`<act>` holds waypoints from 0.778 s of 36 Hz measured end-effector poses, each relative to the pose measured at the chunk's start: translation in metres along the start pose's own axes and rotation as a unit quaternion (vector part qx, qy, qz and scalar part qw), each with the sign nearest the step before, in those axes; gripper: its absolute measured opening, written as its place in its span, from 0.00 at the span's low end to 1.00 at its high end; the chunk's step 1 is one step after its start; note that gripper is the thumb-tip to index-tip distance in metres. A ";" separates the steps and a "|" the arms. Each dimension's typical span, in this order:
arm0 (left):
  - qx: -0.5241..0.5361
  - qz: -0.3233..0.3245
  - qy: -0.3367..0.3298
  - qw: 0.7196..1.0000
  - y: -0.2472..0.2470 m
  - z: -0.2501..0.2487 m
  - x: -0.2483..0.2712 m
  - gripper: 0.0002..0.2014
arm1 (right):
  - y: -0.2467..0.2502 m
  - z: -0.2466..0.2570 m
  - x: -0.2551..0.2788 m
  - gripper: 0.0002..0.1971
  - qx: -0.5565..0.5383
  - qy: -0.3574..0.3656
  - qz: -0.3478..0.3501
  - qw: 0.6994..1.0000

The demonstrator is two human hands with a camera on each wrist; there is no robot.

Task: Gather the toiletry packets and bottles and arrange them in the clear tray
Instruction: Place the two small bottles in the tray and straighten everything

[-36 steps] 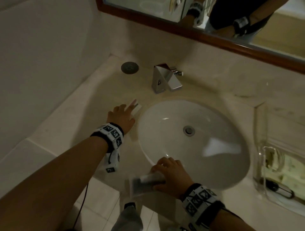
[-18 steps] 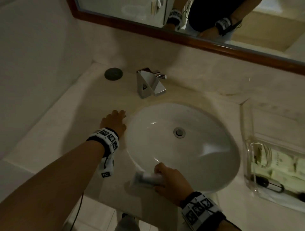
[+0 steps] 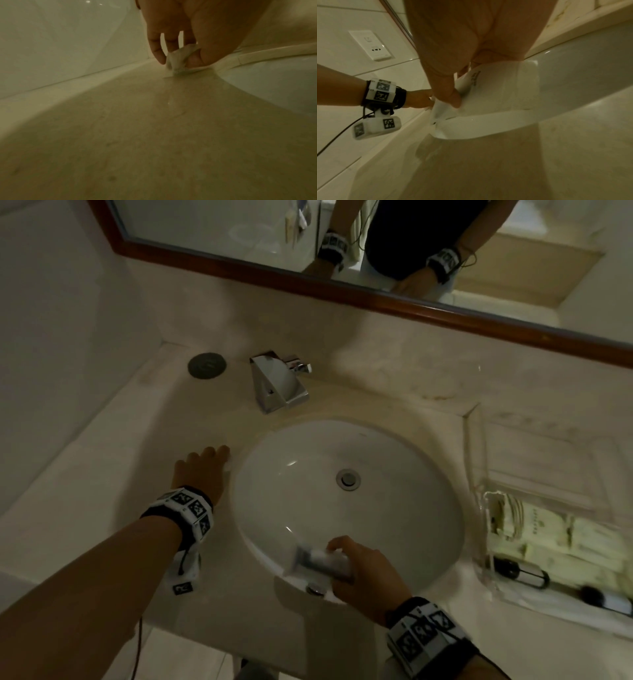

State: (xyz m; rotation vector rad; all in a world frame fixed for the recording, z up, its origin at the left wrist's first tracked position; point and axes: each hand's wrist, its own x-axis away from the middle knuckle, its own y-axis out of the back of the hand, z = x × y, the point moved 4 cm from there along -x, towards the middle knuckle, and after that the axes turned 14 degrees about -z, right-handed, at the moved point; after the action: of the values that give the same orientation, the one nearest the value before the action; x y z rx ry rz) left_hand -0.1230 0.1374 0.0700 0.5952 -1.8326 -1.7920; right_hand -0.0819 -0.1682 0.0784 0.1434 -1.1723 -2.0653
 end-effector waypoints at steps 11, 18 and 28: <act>0.151 -0.051 -0.133 0.978 0.051 -0.134 0.031 0.22 | 0.075 -0.059 0.027 0.22 0.004 -0.034 -0.090 0.995; 0.247 -0.100 -0.264 0.927 0.073 -0.244 0.065 0.16 | 0.135 -0.129 0.066 0.23 0.009 -0.096 -0.143 0.985; 0.276 -0.079 -0.356 0.889 0.079 -0.360 0.107 0.29 | 0.190 -0.207 0.104 0.24 0.026 -0.143 -0.188 0.971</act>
State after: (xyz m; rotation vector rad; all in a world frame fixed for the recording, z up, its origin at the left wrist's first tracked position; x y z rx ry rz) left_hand 0.0225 -0.2069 0.1557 0.2825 -2.9254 -1.7056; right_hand 0.0373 -0.4375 0.1337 0.0997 -1.4654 -2.4486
